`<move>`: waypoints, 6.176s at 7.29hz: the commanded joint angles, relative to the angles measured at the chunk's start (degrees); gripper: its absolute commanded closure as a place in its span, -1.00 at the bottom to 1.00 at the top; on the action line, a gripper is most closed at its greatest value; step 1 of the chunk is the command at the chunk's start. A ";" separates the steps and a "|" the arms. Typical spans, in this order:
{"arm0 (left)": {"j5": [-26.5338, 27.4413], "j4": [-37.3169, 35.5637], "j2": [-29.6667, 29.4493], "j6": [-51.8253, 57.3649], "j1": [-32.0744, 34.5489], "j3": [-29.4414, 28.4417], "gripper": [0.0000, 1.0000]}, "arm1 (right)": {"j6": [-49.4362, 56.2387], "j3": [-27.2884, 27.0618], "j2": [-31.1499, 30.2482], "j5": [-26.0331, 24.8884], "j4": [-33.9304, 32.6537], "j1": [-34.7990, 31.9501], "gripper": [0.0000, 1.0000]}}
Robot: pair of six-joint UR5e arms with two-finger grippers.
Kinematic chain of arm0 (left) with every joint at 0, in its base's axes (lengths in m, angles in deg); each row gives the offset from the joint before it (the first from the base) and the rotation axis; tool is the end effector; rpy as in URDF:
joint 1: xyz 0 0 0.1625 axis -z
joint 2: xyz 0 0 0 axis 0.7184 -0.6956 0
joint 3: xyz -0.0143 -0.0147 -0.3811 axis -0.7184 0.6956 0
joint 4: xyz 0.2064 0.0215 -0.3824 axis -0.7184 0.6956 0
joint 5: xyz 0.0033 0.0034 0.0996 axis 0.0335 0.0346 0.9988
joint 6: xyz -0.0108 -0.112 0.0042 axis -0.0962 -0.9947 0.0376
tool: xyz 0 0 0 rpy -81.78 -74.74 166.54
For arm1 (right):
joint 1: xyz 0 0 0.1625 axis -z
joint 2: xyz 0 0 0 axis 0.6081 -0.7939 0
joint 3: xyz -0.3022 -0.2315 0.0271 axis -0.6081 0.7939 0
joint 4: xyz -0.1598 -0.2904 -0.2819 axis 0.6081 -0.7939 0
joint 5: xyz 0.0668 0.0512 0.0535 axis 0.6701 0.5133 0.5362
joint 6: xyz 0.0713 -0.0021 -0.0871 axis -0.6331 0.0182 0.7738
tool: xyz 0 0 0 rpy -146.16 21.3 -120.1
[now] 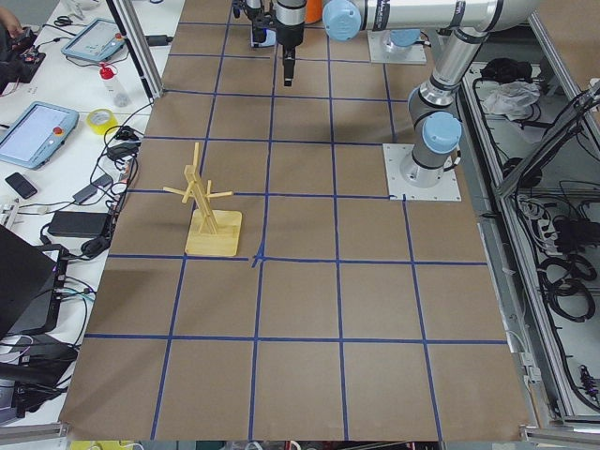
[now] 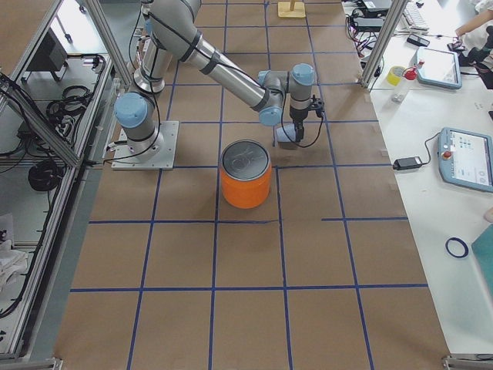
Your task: Flip cup
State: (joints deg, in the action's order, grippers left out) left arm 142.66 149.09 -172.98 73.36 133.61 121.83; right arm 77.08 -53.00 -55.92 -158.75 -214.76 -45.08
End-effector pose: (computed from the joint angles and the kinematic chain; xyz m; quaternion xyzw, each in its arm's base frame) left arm -0.1109 -0.4985 0.4206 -0.0188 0.9993 -0.0289 0.0109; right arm 0.0474 -0.6294 0.1240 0.0204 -0.9985 0.0423 0.0267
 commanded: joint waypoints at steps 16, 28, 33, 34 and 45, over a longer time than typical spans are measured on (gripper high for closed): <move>2.94 0.39 -0.08 6.85 -9.12 -0.90 -1.00 | 55.47 7.67 4.07 11.44 -5.75 -31.64 0.90; 2.77 -2.43 0.01 5.88 -9.29 -0.55 -1.00 | 47.86 7.84 0.95 8.36 0.00 -30.68 -1.00; 1.89 -3.04 -2.88 7.90 -8.77 -0.47 -1.00 | 27.38 8.64 -14.79 7.57 22.95 -17.43 -1.00; -5.59 -5.74 -4.37 7.91 -8.68 -0.38 -1.00 | 26.30 8.64 -18.21 7.40 29.95 -14.97 -1.00; -37.75 -20.26 -27.13 5.36 -0.33 4.46 -1.00 | -12.96 8.37 -26.76 -0.60 38.02 -6.68 -1.00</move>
State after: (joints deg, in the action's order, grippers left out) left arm 105.16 130.39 -197.90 78.85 132.71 126.29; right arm 68.13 -44.63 -82.18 -159.41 -176.95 -51.79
